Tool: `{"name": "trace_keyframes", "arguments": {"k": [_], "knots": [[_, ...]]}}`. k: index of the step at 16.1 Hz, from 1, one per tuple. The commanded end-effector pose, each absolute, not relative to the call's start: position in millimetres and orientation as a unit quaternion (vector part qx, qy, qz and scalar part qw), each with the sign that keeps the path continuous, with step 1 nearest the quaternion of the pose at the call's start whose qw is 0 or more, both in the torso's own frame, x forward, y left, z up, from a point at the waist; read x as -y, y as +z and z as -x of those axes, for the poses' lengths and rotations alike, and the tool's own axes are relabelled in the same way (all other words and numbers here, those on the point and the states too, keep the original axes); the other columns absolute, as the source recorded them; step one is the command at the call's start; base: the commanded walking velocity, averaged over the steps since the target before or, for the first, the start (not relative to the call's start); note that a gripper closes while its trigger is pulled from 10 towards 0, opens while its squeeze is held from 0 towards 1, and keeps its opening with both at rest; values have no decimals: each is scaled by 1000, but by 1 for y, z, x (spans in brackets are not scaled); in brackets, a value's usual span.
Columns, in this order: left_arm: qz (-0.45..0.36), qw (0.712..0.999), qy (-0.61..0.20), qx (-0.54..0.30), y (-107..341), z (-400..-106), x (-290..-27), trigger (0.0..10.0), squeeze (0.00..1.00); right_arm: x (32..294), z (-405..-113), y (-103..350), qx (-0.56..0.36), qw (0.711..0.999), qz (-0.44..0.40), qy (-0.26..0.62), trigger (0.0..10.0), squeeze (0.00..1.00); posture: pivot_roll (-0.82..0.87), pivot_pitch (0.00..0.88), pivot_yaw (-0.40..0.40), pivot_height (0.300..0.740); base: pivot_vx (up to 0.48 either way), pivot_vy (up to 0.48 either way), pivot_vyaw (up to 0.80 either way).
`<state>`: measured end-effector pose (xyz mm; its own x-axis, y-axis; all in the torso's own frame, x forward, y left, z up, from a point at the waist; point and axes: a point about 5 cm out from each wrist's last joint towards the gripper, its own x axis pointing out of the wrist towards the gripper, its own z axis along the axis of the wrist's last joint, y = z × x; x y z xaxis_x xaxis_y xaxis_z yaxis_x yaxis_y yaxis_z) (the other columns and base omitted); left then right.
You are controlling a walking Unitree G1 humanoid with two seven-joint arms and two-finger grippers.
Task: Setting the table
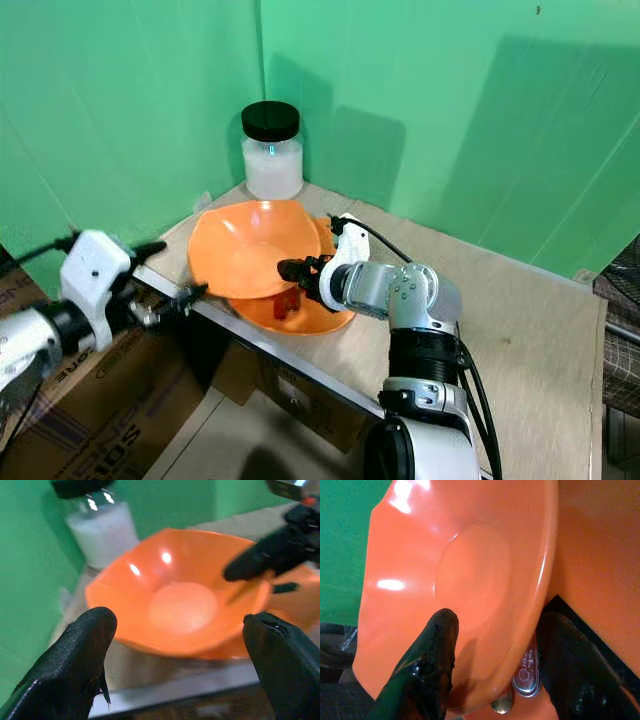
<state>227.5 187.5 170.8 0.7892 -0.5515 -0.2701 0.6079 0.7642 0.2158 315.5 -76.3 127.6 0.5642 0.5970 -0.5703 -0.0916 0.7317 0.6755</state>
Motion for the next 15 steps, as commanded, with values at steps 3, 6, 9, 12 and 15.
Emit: {"name": "trace_keyframes", "arguments": {"k": [3,6,9,12,15], "knots": [[-120,925,-346,-101,174,-221,-181,10000,0,64,-317,134,-420,821,-320,218,0,0,-36,0,-27,740,0,0,0],[-113,917,-366,-115,172,-215,-179,10000,0,62,-315,132,-422,820,-320,218,0,0,-37,0,-25,740,0,0,0],[-115,916,-364,-120,171,-215,-181,10000,0,61,-314,132,-423,817,-325,218,0,0,-36,0,-24,740,0,0,0],[-114,918,-362,-114,175,-216,-182,10000,0,61,-316,136,-413,814,-345,219,0,0,-35,0,-24,740,0,0,0],[-110,921,-359,-108,176,-217,-183,10000,0,66,-320,143,-392,807,-385,216,0,0,-33,0,-31,740,0,0,0]]}}
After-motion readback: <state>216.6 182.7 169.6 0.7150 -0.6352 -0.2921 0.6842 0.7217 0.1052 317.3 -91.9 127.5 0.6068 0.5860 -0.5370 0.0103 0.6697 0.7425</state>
